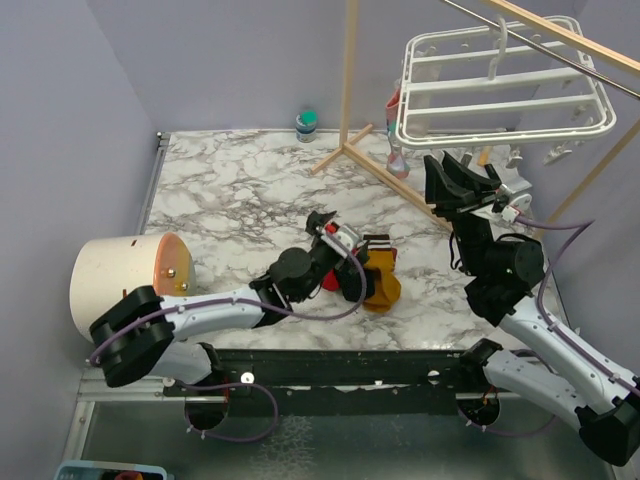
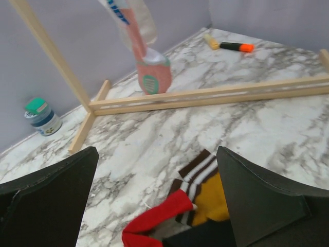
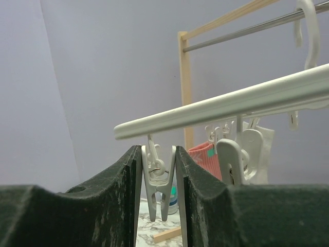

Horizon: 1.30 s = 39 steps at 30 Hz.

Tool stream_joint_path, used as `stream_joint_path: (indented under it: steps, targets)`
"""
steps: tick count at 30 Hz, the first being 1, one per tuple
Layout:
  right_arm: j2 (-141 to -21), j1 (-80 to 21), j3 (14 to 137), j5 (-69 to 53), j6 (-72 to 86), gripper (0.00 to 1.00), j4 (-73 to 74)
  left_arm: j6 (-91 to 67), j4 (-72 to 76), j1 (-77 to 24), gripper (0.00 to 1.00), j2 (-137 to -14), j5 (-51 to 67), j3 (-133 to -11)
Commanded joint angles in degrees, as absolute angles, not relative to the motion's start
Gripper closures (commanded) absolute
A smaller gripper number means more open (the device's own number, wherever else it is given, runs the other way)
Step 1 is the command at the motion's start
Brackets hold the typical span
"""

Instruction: Remove the socks clipped to the hanger

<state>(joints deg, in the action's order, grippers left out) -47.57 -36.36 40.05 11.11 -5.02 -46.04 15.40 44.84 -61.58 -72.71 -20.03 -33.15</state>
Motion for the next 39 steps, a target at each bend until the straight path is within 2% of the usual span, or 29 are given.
stream_joint_path:
  steps: [1,13,23,32,39]
  targets:
    - [-46.13,-36.28,38.73,12.49,-5.24,0.64,-44.65,9.85,47.57,-53.75,0.01,-83.11,-18.5,-41.38]
    - [-46.89,-36.28,40.24,10.01,-3.98,0.64,-44.67,7.76,61.31,-49.39,0.01,-106.06,2.64,-58.43]
    - [-45.85,-36.22,39.35,9.04,-2.65,0.64,-44.99,8.08,62.63,-46.48,0.01,-118.68,4.64,-70.79]
    - [-45.34,-36.26,39.23,8.98,-3.33,0.64,-44.57,8.03,63.44,-44.93,0.01,-125.72,-2.99,-76.86]
    - [-46.17,-36.28,39.31,8.79,-3.51,0.64,-44.74,1.99,65.68,-42.78,0.01,-129.04,0.61,-81.26]
